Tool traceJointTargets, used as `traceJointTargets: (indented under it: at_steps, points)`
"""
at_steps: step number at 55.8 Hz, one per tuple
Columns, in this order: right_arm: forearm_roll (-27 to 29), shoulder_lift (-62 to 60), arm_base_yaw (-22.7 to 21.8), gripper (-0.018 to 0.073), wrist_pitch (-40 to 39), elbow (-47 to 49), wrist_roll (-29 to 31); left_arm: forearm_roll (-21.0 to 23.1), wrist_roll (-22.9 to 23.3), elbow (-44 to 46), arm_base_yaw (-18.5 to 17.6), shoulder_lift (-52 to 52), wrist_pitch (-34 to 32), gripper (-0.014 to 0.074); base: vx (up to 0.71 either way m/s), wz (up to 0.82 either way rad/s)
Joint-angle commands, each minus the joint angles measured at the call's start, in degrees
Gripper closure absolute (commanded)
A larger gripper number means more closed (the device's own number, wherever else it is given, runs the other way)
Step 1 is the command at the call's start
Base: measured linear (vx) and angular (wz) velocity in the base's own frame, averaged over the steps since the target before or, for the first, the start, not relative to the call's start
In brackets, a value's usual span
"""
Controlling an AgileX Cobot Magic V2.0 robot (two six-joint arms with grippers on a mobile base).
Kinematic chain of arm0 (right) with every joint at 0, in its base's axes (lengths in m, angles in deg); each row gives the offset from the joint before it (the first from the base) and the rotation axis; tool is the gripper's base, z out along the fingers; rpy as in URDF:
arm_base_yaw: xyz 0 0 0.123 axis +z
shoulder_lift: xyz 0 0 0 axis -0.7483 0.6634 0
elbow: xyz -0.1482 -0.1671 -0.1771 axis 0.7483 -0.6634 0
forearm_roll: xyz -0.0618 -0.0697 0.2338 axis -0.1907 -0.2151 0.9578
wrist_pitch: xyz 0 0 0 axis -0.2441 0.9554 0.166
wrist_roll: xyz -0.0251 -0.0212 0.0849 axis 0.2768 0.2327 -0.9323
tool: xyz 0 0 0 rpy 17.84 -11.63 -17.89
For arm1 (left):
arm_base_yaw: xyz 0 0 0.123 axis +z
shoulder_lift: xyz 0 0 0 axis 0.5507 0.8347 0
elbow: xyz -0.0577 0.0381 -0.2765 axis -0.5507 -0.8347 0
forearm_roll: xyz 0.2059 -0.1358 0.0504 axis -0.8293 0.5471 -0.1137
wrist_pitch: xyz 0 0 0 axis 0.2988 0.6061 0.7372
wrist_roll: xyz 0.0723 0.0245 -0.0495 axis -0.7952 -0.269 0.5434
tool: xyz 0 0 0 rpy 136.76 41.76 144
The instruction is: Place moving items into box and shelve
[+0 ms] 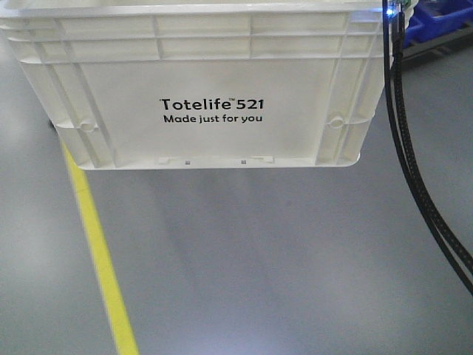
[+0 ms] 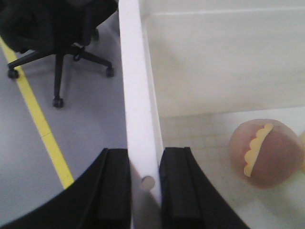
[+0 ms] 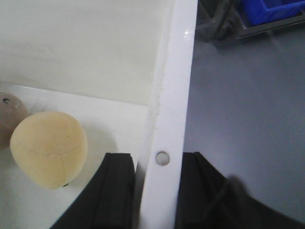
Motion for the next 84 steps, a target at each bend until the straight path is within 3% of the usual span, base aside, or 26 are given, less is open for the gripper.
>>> traceJointTargets:
  at_steps: [1,84]
  points:
    - [-9.4,-4.1,-1.3,0.0564,-5.2,2.0,1.0,-6.3,-0.3,2.4,1.1,-3.8,-7.6,0.0597,0.45,-0.61]
    - [-9.4,-4.1,-1.3,0.0564,-5.1,2.0,1.0,-6.4,-0.3,2.4,1.1,-3.8,-7.6,0.0597,0.37,-0.66]
